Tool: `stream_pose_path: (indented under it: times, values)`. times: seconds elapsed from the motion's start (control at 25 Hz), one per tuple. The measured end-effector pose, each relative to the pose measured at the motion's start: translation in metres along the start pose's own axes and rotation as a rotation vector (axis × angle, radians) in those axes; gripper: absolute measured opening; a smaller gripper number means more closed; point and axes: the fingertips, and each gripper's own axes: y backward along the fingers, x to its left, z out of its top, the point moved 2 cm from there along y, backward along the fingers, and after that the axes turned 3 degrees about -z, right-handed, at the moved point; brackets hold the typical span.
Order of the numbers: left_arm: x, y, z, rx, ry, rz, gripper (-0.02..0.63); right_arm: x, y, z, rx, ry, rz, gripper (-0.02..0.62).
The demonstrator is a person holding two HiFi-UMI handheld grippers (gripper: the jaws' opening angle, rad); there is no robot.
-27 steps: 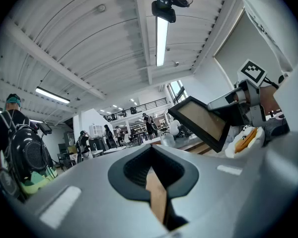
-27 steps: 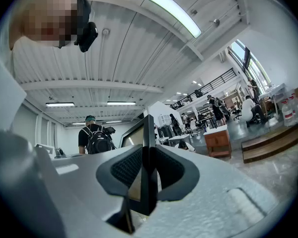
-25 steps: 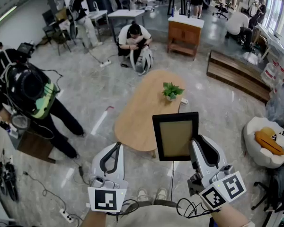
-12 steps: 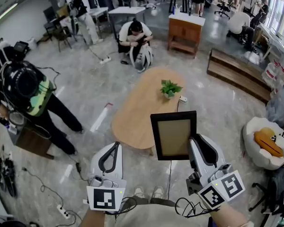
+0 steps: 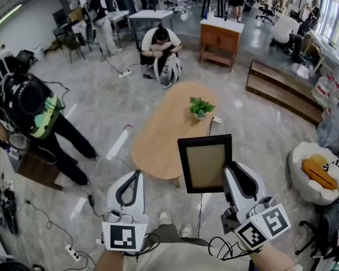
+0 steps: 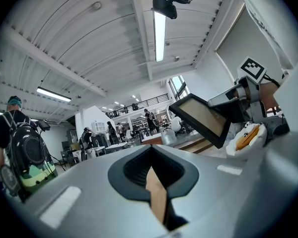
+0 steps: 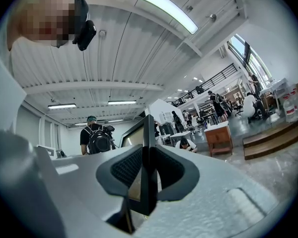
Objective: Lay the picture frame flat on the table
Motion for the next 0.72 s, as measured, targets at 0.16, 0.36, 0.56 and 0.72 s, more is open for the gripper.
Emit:
stream_pose_path:
  times: [0.16, 0.36, 0.56, 0.72]
  values:
    - [-0.003, -0.002, -0.002, -0.004, 0.000, 0.004, 0.020, -0.005, -0.002, -0.002, 0.000, 0.001, 0.005, 0.083]
    - [-0.003, -0.009, -0.009, -0.001, 0.009, 0.004, 0.020, -0.009, -0.010, -0.007, 0.008, 0.001, 0.009, 0.083]
    - [0.000, -0.019, -0.014, -0.001, -0.005, 0.002, 0.020, -0.014, -0.021, -0.011, 0.026, 0.006, 0.013, 0.083]
    - [0.008, -0.031, -0.023, 0.006, 0.032, 0.008, 0.020, -0.017, -0.037, -0.015, 0.038, 0.009, 0.015, 0.083]
